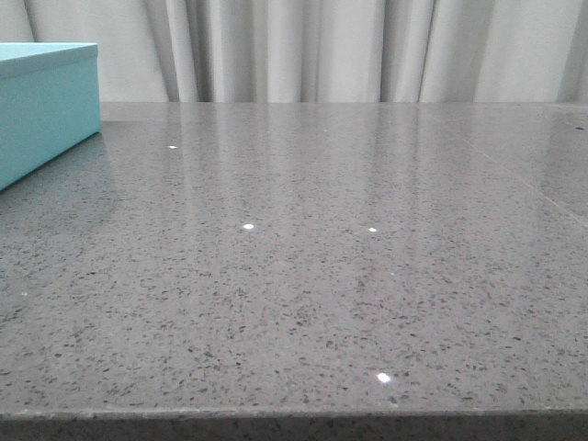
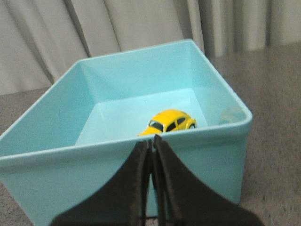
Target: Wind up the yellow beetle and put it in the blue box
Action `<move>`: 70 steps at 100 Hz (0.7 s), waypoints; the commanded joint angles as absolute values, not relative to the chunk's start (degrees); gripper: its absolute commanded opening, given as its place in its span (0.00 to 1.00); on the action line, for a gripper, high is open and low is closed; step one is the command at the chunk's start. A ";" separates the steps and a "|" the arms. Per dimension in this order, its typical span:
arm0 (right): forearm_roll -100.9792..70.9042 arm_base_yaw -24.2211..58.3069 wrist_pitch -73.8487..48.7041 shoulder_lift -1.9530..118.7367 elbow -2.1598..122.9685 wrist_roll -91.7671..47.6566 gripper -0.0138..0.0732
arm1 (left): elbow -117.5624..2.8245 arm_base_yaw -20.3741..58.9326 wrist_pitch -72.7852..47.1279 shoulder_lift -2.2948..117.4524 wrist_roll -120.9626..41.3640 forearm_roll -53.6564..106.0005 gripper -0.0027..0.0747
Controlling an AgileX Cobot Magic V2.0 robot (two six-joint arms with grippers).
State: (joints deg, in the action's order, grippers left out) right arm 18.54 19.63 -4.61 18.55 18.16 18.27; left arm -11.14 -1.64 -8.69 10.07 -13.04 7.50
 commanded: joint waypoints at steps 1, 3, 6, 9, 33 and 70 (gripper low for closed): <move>19.27 19.64 0.34 18.81 19.61 17.95 0.08 | -9.81 -1.77 3.13 8.26 -5.55 7.00 0.01; 19.27 19.64 0.34 18.81 19.61 17.95 0.08 | -9.41 -1.77 3.66 7.70 -3.87 6.90 0.01; 19.27 19.64 0.34 18.81 19.61 17.95 0.08 | -8.55 -1.77 3.81 6.97 -2.32 6.90 0.01; 19.27 19.64 0.34 18.81 19.61 17.95 0.08 | -7.97 -1.77 3.81 6.24 -1.65 6.90 0.01; 19.27 19.64 0.34 18.81 19.61 17.95 0.08 | -5.37 -1.14 -5.48 -0.90 3.91 6.90 0.01; 19.27 19.64 0.34 18.81 19.61 17.95 0.08 | 1.28 4.58 -4.89 -2.04 3.38 6.09 0.01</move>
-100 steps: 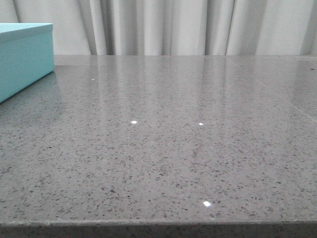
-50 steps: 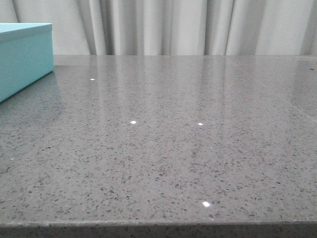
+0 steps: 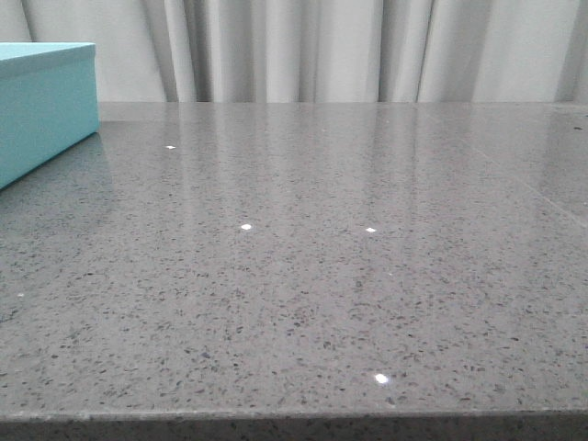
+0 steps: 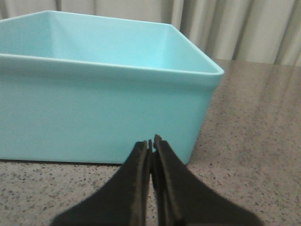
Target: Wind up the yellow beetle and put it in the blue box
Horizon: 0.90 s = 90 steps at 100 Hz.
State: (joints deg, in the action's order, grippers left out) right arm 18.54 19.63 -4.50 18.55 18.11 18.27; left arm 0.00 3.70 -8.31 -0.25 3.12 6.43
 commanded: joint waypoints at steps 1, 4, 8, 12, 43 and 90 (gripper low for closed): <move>19.27 19.64 0.34 18.81 19.61 17.95 0.08 | 1.28 4.58 -4.87 -2.04 3.40 6.09 0.01; 19.27 19.64 0.34 18.81 19.61 17.95 0.08 | 1.28 4.58 -4.87 -2.04 3.07 6.09 0.01; 19.27 19.64 0.34 18.81 19.61 17.95 0.08 | 1.28 4.58 -4.87 -2.04 2.45 6.09 0.01; 19.27 19.64 0.34 18.81 19.61 17.95 0.08 | 1.28 4.58 -4.87 -2.04 1.40 6.09 0.01; 19.27 19.64 0.34 18.81 19.61 17.95 0.08 | 1.28 4.58 -4.87 -2.04 0.00 6.41 0.01; 19.27 19.64 0.34 18.81 19.61 17.95 0.08 | 1.28 4.58 -4.87 -2.04 0.00 6.41 0.01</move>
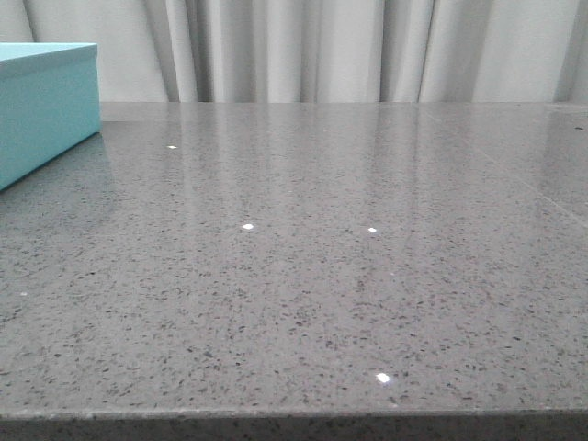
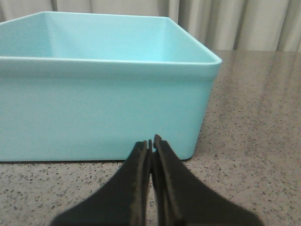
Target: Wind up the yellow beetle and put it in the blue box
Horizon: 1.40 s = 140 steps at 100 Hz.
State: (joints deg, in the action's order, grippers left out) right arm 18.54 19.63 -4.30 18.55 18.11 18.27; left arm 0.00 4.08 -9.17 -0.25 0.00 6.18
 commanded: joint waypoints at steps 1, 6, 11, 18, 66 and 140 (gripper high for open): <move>19.27 19.64 0.34 18.81 19.61 17.95 0.08 | 1.28 4.58 -4.87 -2.04 0.00 6.41 0.01; 19.27 19.64 0.34 18.81 19.61 17.95 0.08 | 1.28 4.58 -4.87 -2.04 0.00 6.41 0.01; 19.27 19.64 0.34 18.81 19.61 17.95 0.08 | 1.28 4.58 -4.87 -2.04 0.00 6.41 0.01; 19.27 19.64 0.34 18.81 19.61 17.95 0.08 | 1.28 4.58 -4.87 -2.04 0.00 6.41 0.01; 13.22 12.86 4.85 14.16 13.54 16.17 0.08 | 1.28 4.58 -4.87 -2.04 0.00 6.41 0.01; 2.87 -1.35 3.38 -1.93 -0.78 8.07 0.08 | 1.28 4.58 -4.87 -2.04 0.00 6.41 0.01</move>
